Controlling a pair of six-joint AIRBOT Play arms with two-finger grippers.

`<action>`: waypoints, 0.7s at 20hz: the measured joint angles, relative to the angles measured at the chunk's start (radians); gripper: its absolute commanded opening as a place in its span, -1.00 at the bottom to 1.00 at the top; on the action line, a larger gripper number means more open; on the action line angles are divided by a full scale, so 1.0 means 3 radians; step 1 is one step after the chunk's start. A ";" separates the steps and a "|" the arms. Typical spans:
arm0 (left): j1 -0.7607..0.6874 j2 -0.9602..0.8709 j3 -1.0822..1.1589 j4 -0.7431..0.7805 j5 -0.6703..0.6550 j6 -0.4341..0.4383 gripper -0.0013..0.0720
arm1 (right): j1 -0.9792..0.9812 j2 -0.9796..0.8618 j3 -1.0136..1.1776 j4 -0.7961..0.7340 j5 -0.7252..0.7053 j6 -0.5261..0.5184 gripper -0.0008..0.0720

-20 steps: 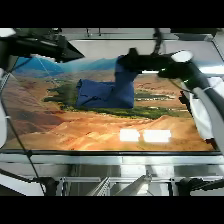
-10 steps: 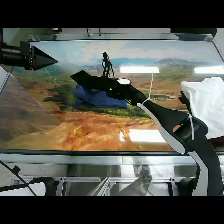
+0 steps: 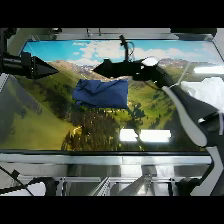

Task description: Fold the shirts.

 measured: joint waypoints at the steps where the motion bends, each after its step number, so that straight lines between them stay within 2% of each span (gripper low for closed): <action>1: 0.0017 0.0029 -0.0018 0.0005 -0.0023 0.0001 -0.92 | -0.0151 0.0113 0.0001 -0.0268 0.0209 0.0153 -0.94; 4: 0.0144 0.0277 -0.0278 0.0010 0.0006 0.0011 -0.92 | -0.0615 0.0431 -0.0153 -0.0855 0.0868 0.0440 -0.92; 5: 0.0203 0.0398 -0.0425 0.0011 0.0050 0.0013 -0.92 | -0.0758 0.0539 -0.0291 -0.0963 0.0992 0.0483 -0.83; 6: 0.0285 0.0572 -0.0640 0.0022 0.0074 0.0014 -0.92 | -0.0893 0.0645 -0.0469 -0.1039 0.1029 0.0525 -0.19; 7: 0.0357 0.0729 -0.0833 0.0022 0.0114 0.0018 -0.92 | -0.0998 0.0720 -0.0641 -0.1108 0.1025 0.0551 0.63; 8: 0.0440 0.0902 -0.1054 0.0022 0.0181 0.0024 -0.92 | -0.1081 0.0768 -0.0818 -0.1164 0.1010 0.0563 0.90; 14: 0.0909 0.1625 -0.1968 0.0024 0.0552 0.0025 -0.92 | -0.1019 0.0561 -0.1273 -0.1244 0.0647 0.0582 0.92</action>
